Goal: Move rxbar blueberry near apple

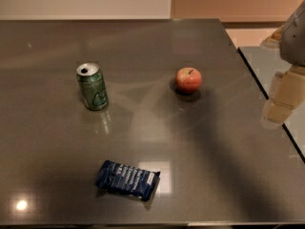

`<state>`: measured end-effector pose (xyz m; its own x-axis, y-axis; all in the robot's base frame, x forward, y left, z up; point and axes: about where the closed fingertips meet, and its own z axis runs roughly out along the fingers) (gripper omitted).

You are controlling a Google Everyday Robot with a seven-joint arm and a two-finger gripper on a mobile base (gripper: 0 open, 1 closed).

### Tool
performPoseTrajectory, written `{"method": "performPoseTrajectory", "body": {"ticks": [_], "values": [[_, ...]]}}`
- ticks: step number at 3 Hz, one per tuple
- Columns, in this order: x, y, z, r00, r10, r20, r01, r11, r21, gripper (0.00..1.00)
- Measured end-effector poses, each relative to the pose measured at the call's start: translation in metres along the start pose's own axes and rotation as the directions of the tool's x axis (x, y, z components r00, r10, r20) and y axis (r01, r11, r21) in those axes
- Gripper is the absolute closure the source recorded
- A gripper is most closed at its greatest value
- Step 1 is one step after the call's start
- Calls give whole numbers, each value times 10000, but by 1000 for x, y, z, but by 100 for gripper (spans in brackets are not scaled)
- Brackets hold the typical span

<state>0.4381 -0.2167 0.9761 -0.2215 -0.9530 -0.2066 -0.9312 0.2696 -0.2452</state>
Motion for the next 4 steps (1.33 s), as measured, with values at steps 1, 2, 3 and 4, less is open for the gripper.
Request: {"method": "performPoseTrajectory", "body": {"ticks": [1, 2, 3, 4], "values": [[0, 0, 0, 10000, 0, 1, 0, 10000, 2, 0], [-6, 0, -3, 9998, -84, 173, 85, 9999, -58, 0], [-23, 5, 0, 9964, -224, 820, 244, 9994, -233, 0], [-49, 19, 13, 9845, -378, 1715, 469, 9977, -497, 0]]}}
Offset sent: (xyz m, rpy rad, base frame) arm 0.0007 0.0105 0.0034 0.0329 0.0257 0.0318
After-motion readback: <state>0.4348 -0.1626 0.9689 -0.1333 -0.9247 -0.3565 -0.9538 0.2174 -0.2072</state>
